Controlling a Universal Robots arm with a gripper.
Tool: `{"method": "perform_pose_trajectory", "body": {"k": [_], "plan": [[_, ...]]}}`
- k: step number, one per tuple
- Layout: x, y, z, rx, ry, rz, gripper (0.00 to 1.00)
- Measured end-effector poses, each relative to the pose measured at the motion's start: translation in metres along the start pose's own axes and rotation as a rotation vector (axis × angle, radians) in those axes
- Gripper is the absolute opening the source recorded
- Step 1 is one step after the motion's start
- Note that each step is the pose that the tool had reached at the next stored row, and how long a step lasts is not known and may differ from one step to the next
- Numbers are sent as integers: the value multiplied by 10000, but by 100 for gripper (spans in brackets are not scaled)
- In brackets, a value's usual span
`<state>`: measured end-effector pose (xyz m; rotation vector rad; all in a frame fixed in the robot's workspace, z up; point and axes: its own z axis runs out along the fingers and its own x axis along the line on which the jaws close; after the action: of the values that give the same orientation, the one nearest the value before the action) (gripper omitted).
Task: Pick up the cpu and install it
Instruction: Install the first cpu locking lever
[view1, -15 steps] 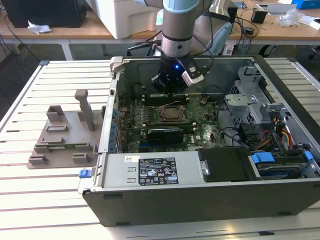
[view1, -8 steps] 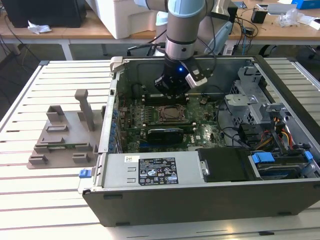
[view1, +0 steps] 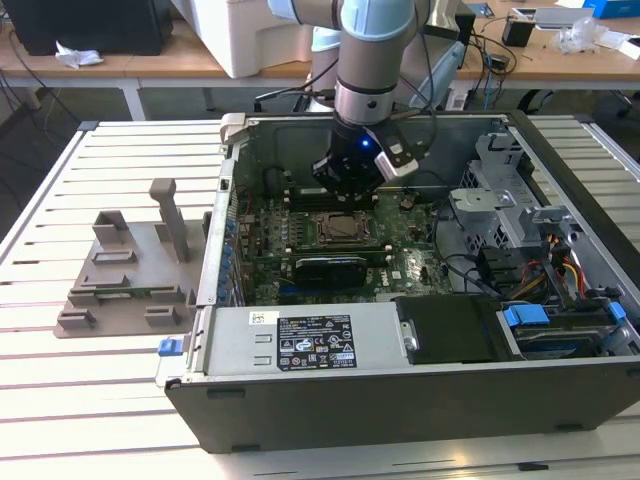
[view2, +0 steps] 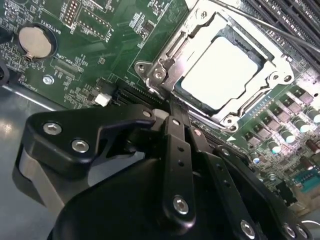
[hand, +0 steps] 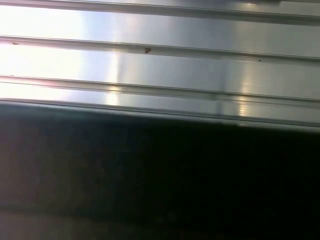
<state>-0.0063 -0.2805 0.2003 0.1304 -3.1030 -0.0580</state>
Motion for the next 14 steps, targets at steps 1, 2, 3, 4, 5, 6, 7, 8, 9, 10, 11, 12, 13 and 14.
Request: {"method": "perform_pose_trajectory", "body": {"k": [1,2,3,4,5,6,7,8,9,10,11,12,13,14], "plan": [[-1,1,-1,-3,-4,-12,11],[-2,4,-11,-10,-13,-15,11],[-2,6,-27,-10,-16,-17,11],[0,7,-72,15,-10,-16,11],[2,7,-110,38,-10,-13,11],[4,8,-147,92,-17,-11,11],[4,1,-151,181,-13,-8,11],[6,-17,-155,302,0,-6,11],[8,-39,-155,469,13,1,11],[11,-70,-157,856,47,14,11],[13,-89,-158,969,56,18,11],[15,-111,-159,1042,62,22,11],[18,-145,-159,1063,64,23,11],[21,-186,-161,1065,63,22,11]]}}
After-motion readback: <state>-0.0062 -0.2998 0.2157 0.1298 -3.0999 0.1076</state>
